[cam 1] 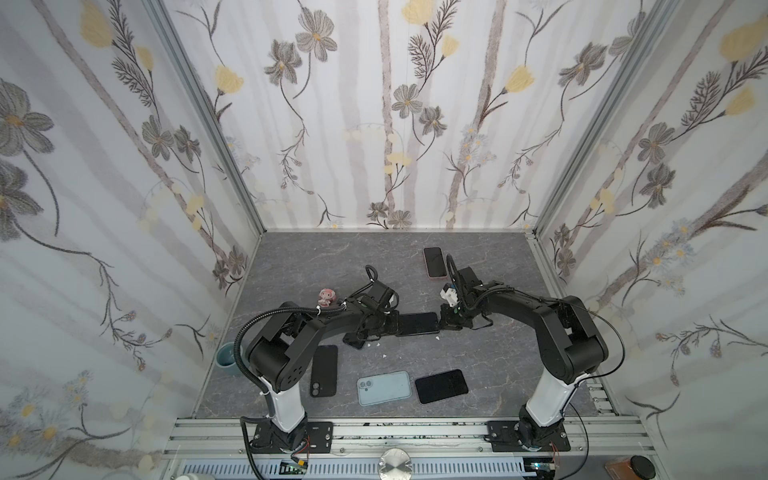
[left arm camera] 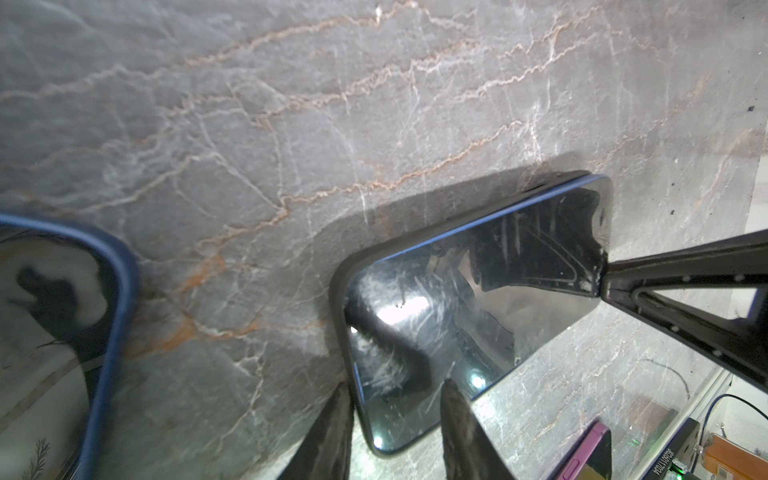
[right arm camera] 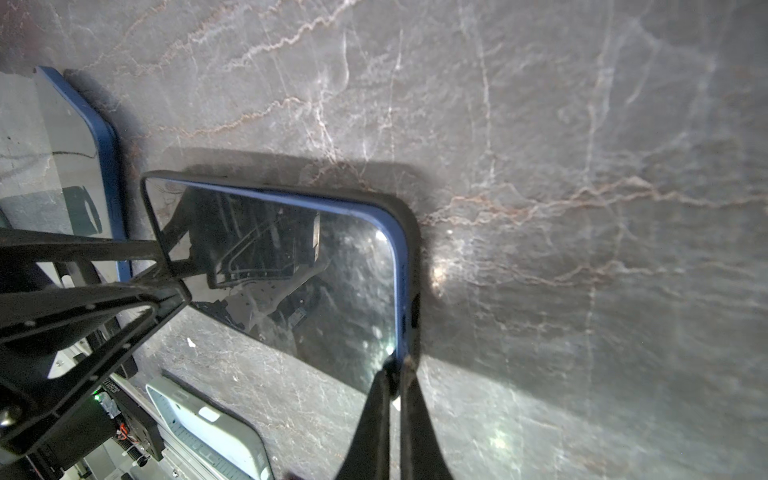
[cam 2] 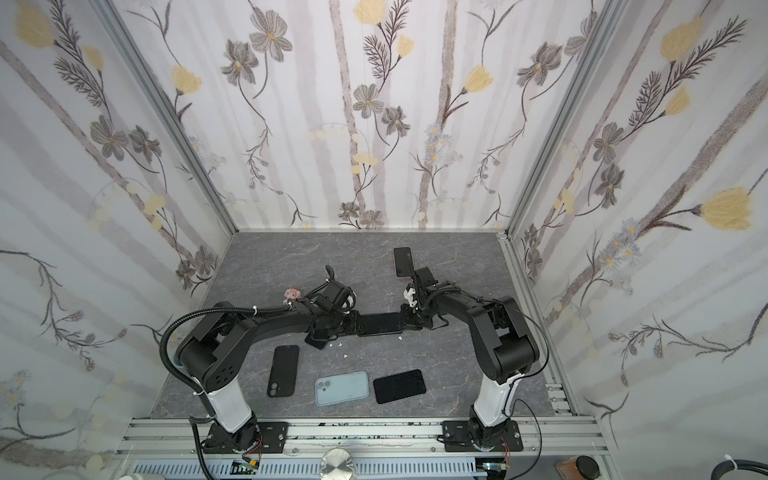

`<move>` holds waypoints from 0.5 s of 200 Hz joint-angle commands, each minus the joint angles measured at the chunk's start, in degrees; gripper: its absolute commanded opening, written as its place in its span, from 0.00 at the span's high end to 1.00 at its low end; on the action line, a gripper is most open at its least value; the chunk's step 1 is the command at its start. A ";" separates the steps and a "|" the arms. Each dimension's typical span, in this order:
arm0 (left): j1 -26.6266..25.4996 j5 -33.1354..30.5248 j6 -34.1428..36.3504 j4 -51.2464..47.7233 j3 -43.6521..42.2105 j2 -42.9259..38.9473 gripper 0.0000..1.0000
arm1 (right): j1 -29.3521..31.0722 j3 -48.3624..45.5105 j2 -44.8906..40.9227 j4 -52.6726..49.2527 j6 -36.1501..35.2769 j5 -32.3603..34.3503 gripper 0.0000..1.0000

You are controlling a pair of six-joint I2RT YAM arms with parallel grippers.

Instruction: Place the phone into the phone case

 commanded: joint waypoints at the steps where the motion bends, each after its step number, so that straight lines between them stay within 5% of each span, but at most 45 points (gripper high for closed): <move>1: -0.67 0.95 0.40 -1.39 -0.53 1.25 0.62 | 1.00 -1.41 3.50 -2.01 -0.76 9.93 0.93; 100: -0.67 0.31 0.45 -2.02 -0.09 1.12 0.62 | 1.56 -0.59 4.61 -3.01 -0.51 13.77 0.94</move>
